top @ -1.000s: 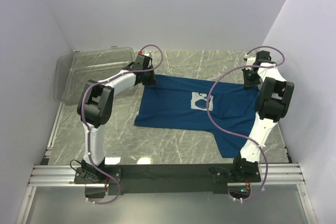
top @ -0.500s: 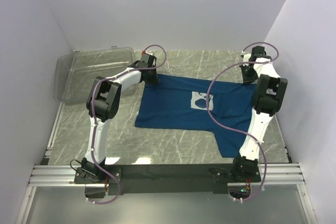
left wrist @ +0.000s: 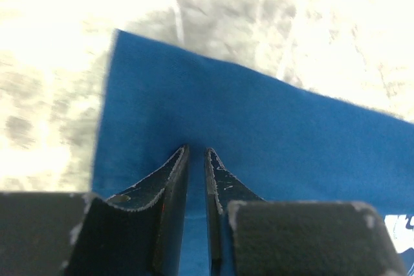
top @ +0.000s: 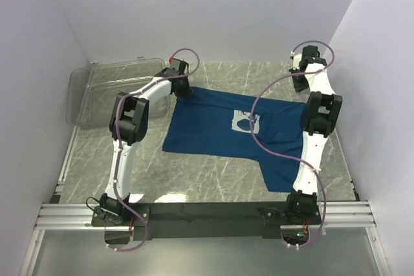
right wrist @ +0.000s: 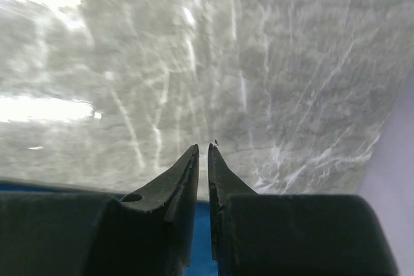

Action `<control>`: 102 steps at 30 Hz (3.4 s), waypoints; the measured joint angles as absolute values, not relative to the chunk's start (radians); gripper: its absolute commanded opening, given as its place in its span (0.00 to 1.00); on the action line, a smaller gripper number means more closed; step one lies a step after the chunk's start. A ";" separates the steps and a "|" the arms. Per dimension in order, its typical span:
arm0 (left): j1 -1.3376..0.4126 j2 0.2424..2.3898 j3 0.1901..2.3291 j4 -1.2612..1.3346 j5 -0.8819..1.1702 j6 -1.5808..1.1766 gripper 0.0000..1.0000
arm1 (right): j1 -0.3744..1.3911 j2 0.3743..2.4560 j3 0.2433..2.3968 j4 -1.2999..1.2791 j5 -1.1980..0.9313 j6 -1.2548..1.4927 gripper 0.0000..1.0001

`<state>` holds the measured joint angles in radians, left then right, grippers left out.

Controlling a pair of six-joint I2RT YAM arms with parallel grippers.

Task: Fold and stack the t-shirts
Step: Fold the tshirt

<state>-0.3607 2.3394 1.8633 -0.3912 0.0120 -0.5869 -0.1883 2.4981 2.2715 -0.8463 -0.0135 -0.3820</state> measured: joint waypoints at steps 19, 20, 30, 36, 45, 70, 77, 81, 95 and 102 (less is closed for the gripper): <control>-0.361 2.086 1.667 -0.240 0.184 -0.471 0.63 | -0.162 1.850 1.748 -0.846 -0.292 -0.618 0.57; -0.368 2.025 1.626 -0.227 0.188 -0.462 0.63 | -0.162 1.784 1.686 -0.868 -0.323 -0.676 0.57; -0.398 1.345 1.024 -0.092 0.122 -0.443 0.74 | -0.141 1.340 0.965 -1.134 -0.416 -1.181 0.57; -0.396 1.106 0.762 -0.172 0.049 -0.494 0.79 | -0.041 1.031 0.724 -1.196 -0.387 -1.316 0.54; -0.383 1.037 0.615 -0.270 0.001 -0.625 0.77 | 0.097 1.063 0.684 -1.219 -0.353 -1.327 0.50; -0.374 1.029 0.560 -0.353 -0.042 -0.777 0.77 | 0.170 1.214 0.793 -1.081 -0.163 -0.783 0.54; -0.371 1.063 0.577 -0.278 0.042 -0.714 0.77 | -0.192 1.214 0.899 -0.933 -0.072 -0.617 0.54; -0.371 1.203 0.684 -0.235 0.089 -0.663 0.73 | -0.297 1.385 1.077 -0.778 0.001 -0.438 0.60; -0.370 1.354 0.837 -0.168 0.136 -0.586 0.73 | -0.347 2.079 1.721 -0.725 -0.052 -0.113 0.65; -0.369 1.419 0.846 -0.165 0.141 -0.586 0.73 | -0.354 2.179 1.823 -0.745 -0.043 -0.087 0.64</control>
